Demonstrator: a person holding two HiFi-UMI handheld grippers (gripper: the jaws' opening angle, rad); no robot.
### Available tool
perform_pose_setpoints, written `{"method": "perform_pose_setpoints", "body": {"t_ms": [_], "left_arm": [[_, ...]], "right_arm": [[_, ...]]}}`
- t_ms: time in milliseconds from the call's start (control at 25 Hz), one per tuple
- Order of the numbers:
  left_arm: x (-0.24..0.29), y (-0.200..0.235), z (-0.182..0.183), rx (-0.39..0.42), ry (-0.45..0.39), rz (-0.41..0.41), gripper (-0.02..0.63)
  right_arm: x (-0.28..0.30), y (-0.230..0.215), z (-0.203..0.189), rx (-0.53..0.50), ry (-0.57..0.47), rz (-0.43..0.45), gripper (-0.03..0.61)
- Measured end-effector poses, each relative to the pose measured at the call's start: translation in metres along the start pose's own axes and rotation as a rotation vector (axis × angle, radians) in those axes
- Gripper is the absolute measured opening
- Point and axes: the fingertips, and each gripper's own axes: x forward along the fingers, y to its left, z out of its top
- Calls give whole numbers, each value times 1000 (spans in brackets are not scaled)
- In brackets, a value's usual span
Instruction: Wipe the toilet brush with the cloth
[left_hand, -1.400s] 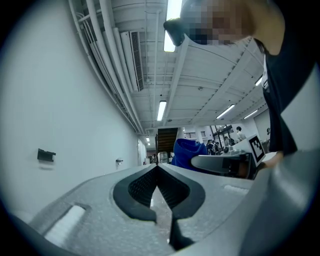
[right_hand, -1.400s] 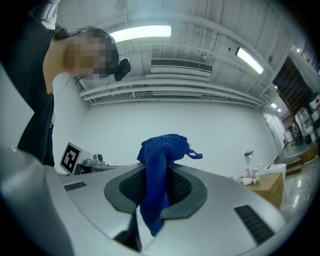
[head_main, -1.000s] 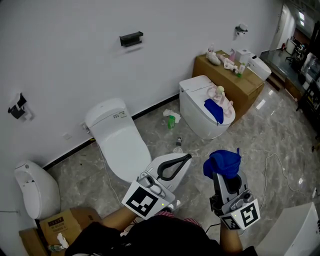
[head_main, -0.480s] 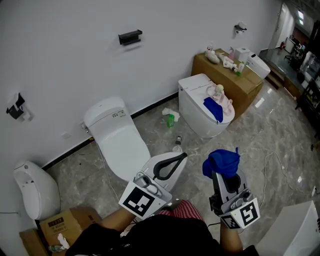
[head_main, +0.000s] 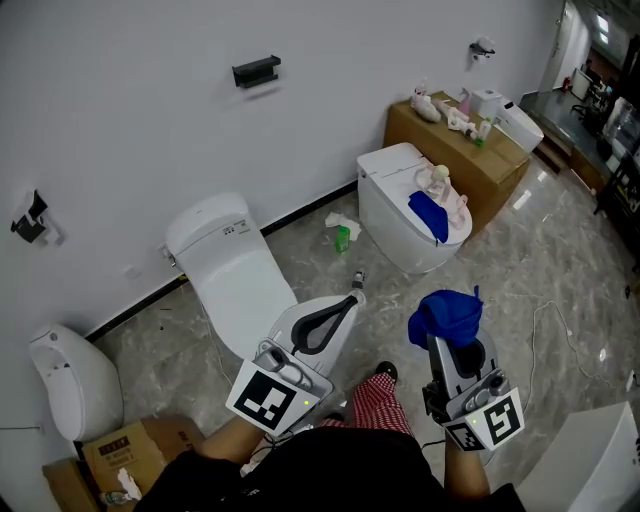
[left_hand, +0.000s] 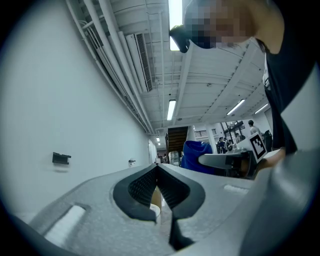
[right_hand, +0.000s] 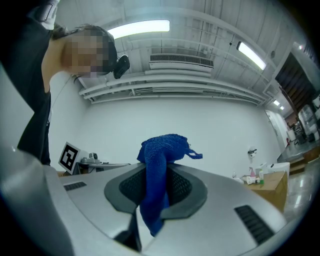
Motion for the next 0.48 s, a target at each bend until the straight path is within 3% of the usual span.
{"method": "perform_pose_setpoints", "body": {"t_ms": [200,480], "left_arm": [[17,6,-1,5,2,14,-5],[39,2,-4,46,-11,-31,-5]], "right_arm": [[13,-20,2,-3,-6,18,80],[28,-45,-4,7,-18,50,80]]}}
